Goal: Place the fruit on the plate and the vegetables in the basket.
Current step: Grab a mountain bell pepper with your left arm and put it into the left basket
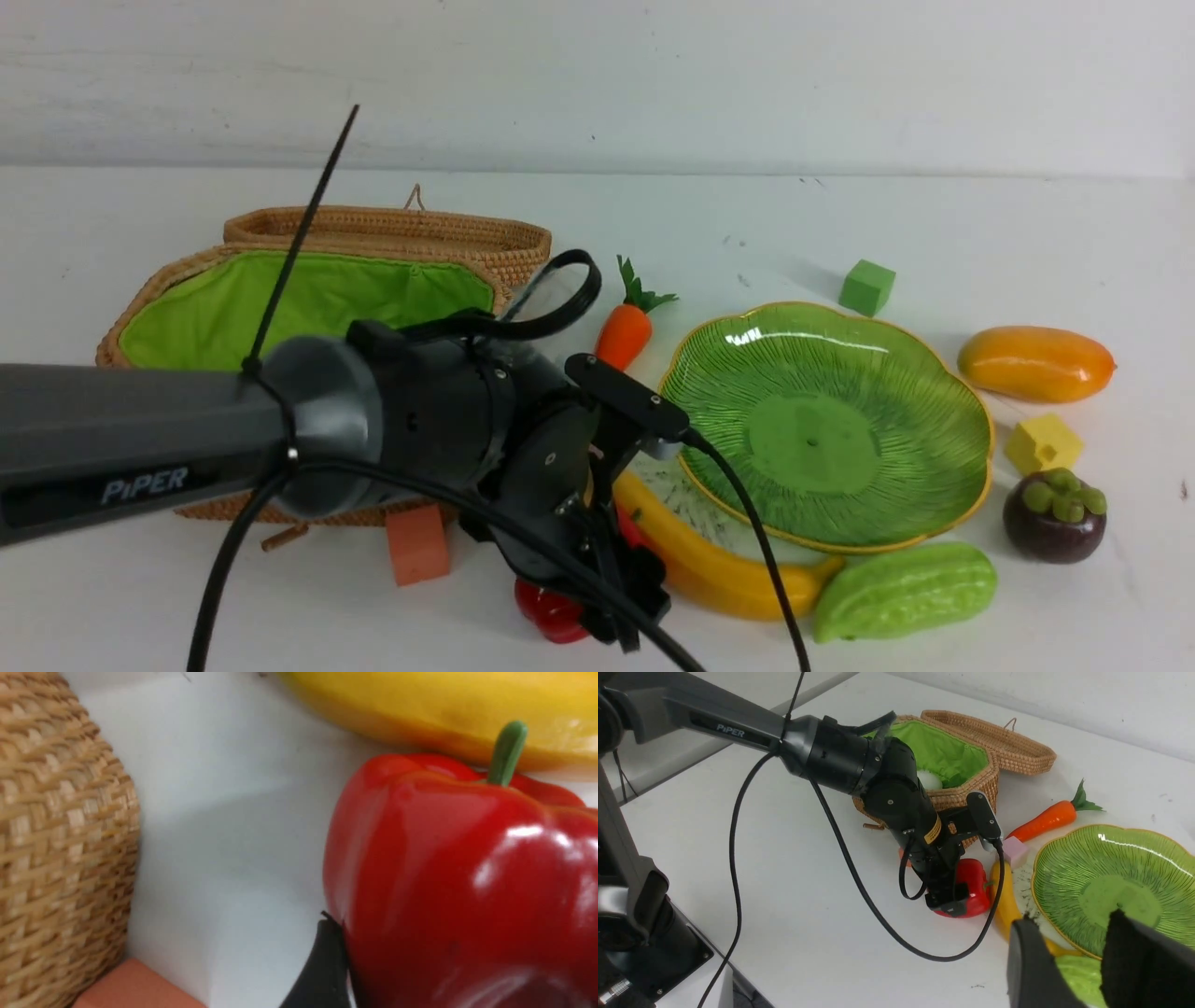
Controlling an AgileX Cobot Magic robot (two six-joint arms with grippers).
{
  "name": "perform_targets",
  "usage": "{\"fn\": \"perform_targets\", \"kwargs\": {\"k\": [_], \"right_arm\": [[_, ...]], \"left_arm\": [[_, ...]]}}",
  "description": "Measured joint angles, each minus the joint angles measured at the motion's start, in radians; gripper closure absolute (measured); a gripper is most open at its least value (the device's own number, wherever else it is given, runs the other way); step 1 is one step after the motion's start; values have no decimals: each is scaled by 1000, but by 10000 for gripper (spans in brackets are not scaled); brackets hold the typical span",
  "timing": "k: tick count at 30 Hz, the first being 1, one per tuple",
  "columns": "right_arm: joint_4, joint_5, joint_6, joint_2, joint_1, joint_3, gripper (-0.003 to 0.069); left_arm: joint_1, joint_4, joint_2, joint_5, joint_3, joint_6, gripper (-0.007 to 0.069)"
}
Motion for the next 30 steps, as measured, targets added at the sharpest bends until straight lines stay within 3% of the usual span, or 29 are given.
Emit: {"fn": "perform_targets", "kwargs": {"k": [6,18,22,25,30], "right_arm": [[1,0,0,0,0,0,424],[15,0,0,0,0,0,424],[18,0,3,0,0,0,423],[18,0,26,0,0,0,423],[19,-17,45,15,0,0,422]], "left_arm": [[0,11,23,12,0,0,68],[0,15,-72,73,0,0,71],[-1,14,-161,175,0,1,71],[-2,16,-239,249,0,36,71],[13,88,-415,279,0,230,71]]}}
